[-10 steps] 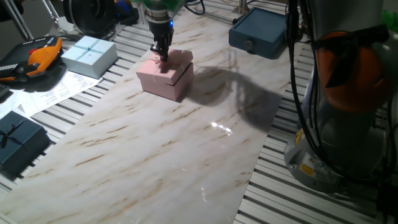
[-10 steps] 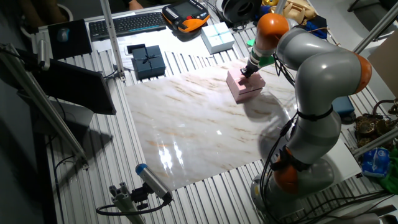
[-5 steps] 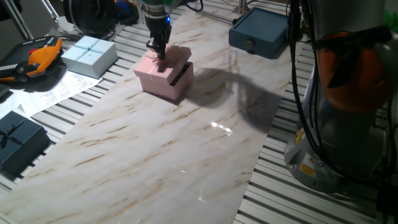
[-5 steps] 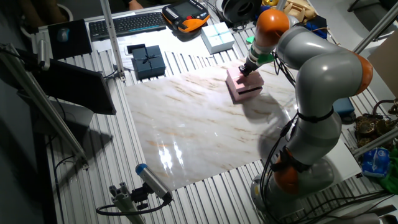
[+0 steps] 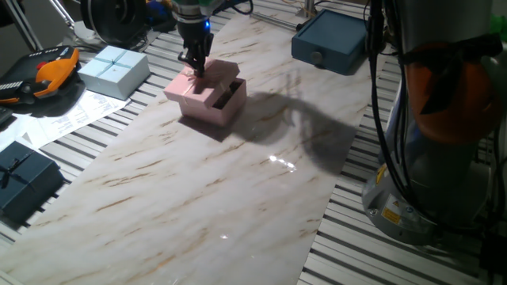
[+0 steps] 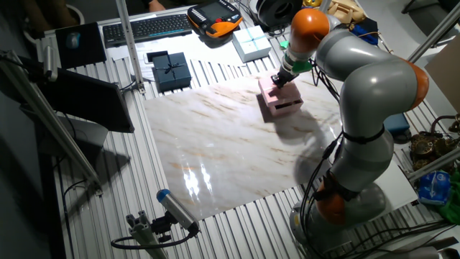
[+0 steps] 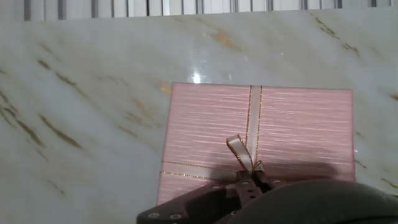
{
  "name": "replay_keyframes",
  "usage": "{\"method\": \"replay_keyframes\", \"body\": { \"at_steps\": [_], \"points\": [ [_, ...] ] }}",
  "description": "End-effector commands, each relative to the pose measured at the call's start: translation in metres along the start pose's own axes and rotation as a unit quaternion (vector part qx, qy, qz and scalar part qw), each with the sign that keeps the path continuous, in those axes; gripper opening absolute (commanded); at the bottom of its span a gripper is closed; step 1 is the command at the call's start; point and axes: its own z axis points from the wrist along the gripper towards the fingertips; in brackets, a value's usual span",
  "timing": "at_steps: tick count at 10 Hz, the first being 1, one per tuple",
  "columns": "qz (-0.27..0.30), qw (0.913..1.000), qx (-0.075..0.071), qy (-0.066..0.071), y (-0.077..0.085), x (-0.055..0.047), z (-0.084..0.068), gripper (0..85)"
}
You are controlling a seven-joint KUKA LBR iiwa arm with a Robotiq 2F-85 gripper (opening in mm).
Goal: Open a box
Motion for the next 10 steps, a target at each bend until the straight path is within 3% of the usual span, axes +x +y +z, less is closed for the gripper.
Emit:
{"method": "replay_keyframes", "body": {
  "at_steps": [1, 8, 10],
  "points": [
    [0.001, 1.0, -0.004, 0.0, 0.005, 0.001, 0.0, 0.0],
    [0.007, 0.9999, -0.007, 0.004, 0.036, 0.008, 0.008, 0.0],
    [0.01, 0.9998, -0.007, 0.015, 0.036, 0.008, 0.008, 0.0]
  ]
}}
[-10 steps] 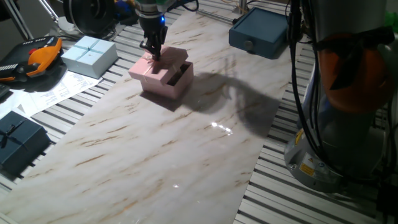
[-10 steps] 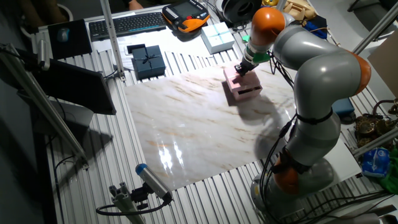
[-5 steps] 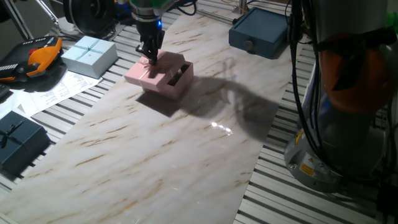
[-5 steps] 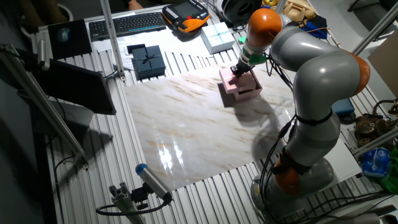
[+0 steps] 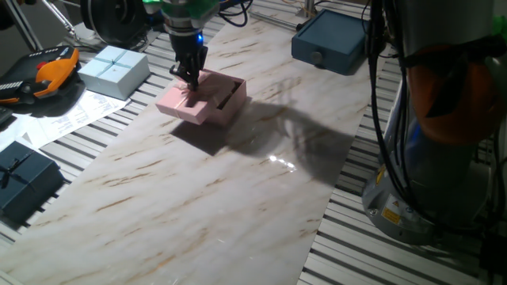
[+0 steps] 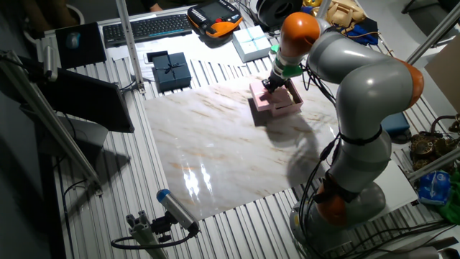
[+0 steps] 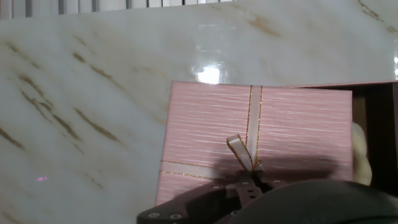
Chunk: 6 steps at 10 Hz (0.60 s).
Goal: Open a box
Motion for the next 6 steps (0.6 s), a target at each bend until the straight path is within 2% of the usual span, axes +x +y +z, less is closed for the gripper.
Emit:
{"method": "replay_keyframes", "body": {
  "at_steps": [1, 2, 3, 4, 5, 6],
  "points": [
    [-0.002, 1.0, -0.01, 0.0, -0.0001, -0.0001, 0.0, 0.0],
    [-0.014, 0.9998, -0.003, -0.01, -0.0001, -0.0001, 0.0, 0.0],
    [-0.011, 0.9997, -0.002, -0.02, -0.0001, -0.0001, 0.0, 0.0],
    [0.002, 0.9998, 0.0, -0.02, -0.0001, -0.0001, 0.0, 0.0],
    [0.015, 0.9998, 0.004, -0.014, -0.0001, -0.0001, 0.0, 0.0],
    [0.026, 0.9995, 0.015, -0.005, -0.0001, -0.0001, 0.0, 0.0]
  ]
}}
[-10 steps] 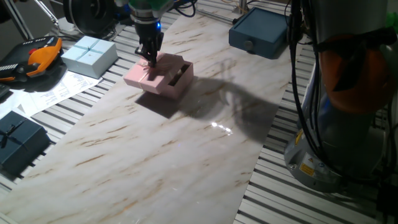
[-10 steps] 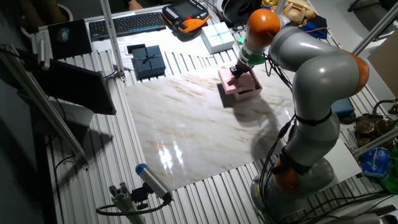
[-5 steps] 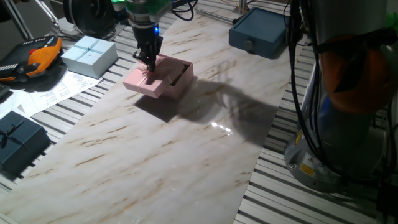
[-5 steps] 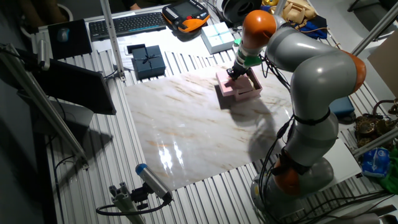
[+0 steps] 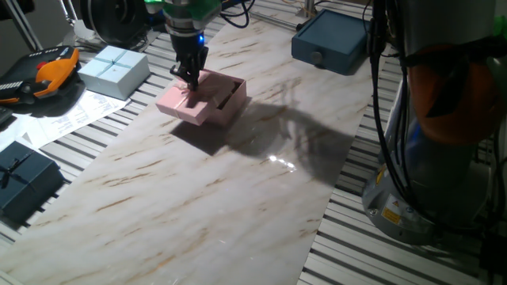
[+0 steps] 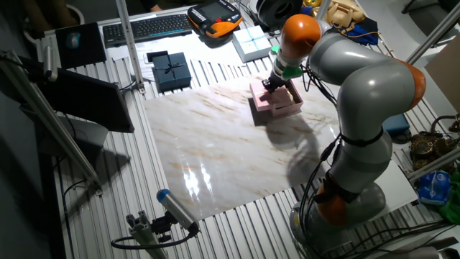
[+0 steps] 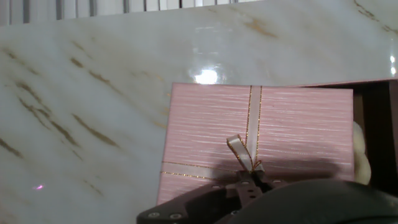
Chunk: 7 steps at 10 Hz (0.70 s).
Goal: Open a box
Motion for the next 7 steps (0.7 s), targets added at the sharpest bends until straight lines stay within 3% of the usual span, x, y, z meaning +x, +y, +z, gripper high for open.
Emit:
{"method": "replay_keyframes", "body": {
  "at_steps": [1, 2, 4, 6, 7],
  "points": [
    [0.007, 0.9998, 0.02, 0.001, 0.0001, 0.0, 0.0001, 0.0],
    [0.008, 0.9995, 0.029, 0.004, 0.0001, 0.0, 0.0001, 0.0],
    [-0.001, 0.9994, 0.022, 0.026, 0.0001, 0.0, 0.0001, 0.0],
    [-0.003, 0.9996, 0.012, 0.026, 0.0001, 0.0, 0.0001, 0.0],
    [0.002, 0.9998, 0.012, 0.017, 0.0001, 0.0, 0.0001, 0.0]
  ]
}}
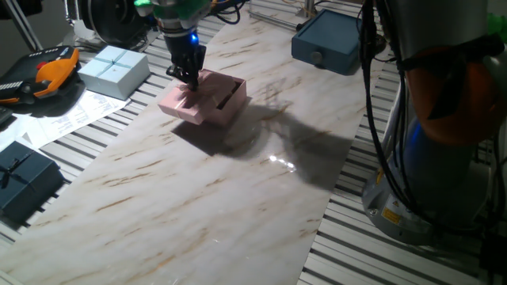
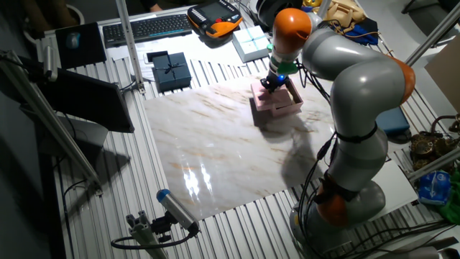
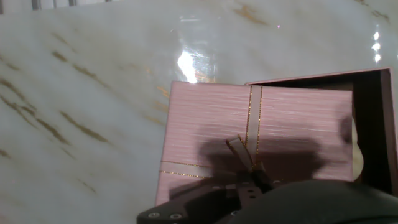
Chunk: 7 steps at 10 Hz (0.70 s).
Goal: Open a box
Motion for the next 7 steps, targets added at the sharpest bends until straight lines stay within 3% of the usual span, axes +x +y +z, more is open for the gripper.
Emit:
{"method": "replay_keyframes", "body": {
  "at_steps": [1, 2, 7],
  "points": [
    [-0.001, 1.0, -0.005, -0.008, 0.0, 0.0, 0.0, 0.0],
    [0.002, 0.9997, -0.019, -0.012, 0.001, 0.0, -0.001, 0.0],
    [-0.023, 0.999, -0.019, -0.032, 0.051, -0.01, -0.011, 0.0]
  ]
}}
